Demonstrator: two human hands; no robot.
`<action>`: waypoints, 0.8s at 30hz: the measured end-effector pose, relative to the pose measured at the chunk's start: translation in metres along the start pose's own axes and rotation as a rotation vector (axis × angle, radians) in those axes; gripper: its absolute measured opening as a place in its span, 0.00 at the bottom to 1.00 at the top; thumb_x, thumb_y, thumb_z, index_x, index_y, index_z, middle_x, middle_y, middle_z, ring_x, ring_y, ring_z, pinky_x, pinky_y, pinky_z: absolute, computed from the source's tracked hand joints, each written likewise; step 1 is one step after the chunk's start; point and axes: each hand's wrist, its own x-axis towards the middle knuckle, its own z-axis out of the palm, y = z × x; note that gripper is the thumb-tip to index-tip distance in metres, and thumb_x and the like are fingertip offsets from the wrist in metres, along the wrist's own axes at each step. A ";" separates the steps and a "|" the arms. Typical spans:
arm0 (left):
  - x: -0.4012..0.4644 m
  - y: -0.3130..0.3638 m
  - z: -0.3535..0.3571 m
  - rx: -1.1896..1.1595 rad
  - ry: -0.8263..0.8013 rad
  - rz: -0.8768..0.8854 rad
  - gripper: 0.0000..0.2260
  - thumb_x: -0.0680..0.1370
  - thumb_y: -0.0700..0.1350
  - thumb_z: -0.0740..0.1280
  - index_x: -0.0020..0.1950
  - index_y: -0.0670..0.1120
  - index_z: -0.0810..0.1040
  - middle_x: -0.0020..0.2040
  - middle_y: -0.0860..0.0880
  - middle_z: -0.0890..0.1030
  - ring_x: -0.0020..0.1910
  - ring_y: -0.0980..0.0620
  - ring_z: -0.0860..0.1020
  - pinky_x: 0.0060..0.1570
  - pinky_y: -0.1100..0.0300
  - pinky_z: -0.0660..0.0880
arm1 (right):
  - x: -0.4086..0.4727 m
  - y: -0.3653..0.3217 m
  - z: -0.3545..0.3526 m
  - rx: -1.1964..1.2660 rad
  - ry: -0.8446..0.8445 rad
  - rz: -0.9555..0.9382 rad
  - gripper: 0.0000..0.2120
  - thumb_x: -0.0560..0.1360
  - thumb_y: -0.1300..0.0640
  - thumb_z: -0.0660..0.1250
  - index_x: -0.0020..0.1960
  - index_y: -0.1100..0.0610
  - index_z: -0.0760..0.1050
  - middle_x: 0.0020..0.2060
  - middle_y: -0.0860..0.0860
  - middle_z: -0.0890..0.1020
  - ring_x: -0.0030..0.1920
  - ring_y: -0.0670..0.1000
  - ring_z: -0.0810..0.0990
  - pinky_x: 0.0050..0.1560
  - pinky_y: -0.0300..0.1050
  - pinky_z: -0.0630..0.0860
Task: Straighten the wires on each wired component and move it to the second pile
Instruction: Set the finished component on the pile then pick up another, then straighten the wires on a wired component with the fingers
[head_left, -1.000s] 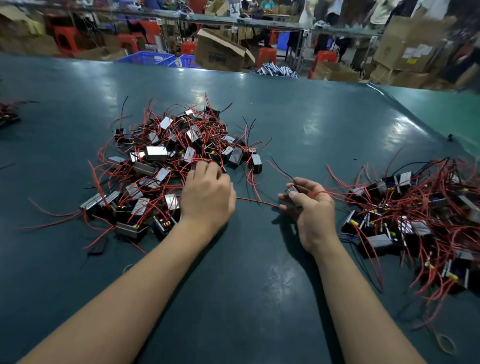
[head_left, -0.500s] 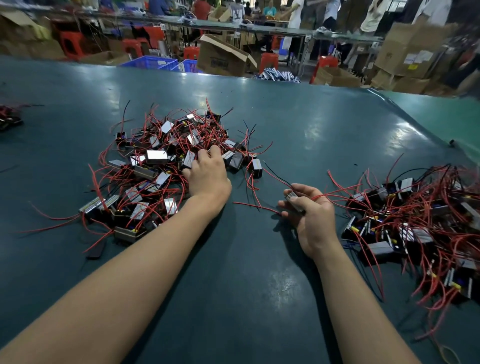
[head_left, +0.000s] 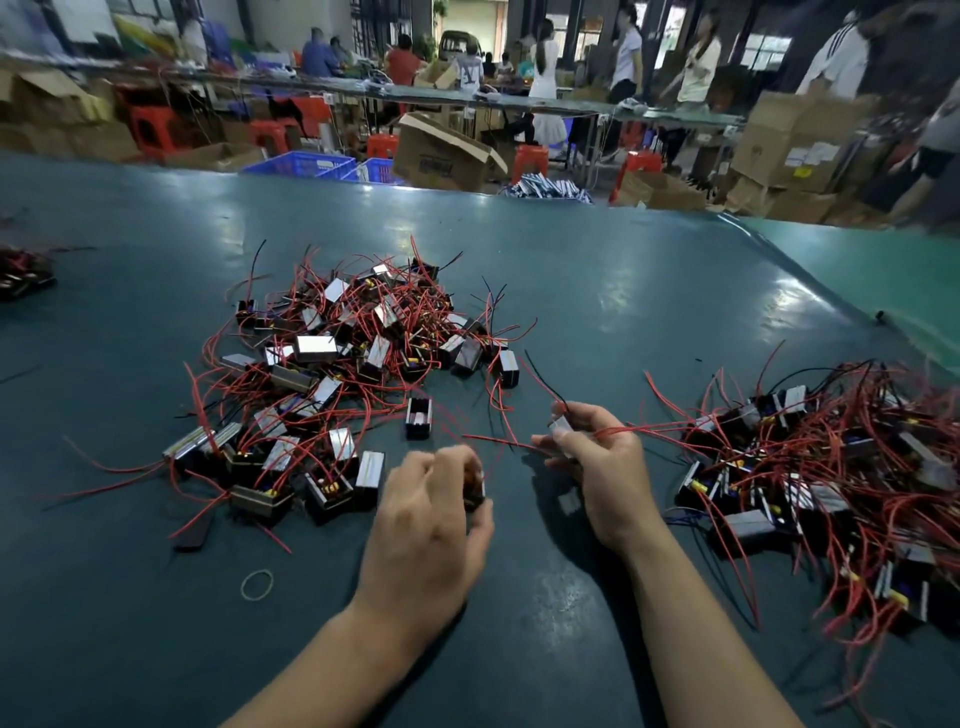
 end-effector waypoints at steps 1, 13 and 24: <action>-0.003 -0.005 0.001 -0.023 -0.066 -0.054 0.19 0.67 0.38 0.77 0.49 0.47 0.69 0.42 0.48 0.77 0.42 0.45 0.77 0.45 0.48 0.76 | -0.002 0.002 0.000 -0.048 -0.020 -0.017 0.10 0.76 0.70 0.64 0.53 0.58 0.77 0.41 0.54 0.82 0.40 0.52 0.85 0.34 0.38 0.77; 0.015 -0.028 -0.002 -0.832 0.124 -0.715 0.13 0.75 0.42 0.72 0.54 0.46 0.70 0.47 0.45 0.84 0.47 0.48 0.84 0.45 0.60 0.79 | -0.013 0.011 0.006 -0.356 0.005 -0.299 0.10 0.75 0.63 0.70 0.46 0.49 0.78 0.46 0.52 0.84 0.45 0.48 0.82 0.47 0.41 0.76; 0.059 -0.040 0.020 -0.690 -0.305 -0.642 0.04 0.78 0.36 0.65 0.51 0.43 0.79 0.39 0.47 0.86 0.38 0.56 0.81 0.43 0.60 0.77 | -0.008 0.015 0.005 -0.450 0.095 -0.400 0.21 0.77 0.68 0.62 0.61 0.45 0.72 0.42 0.47 0.74 0.38 0.50 0.76 0.41 0.38 0.73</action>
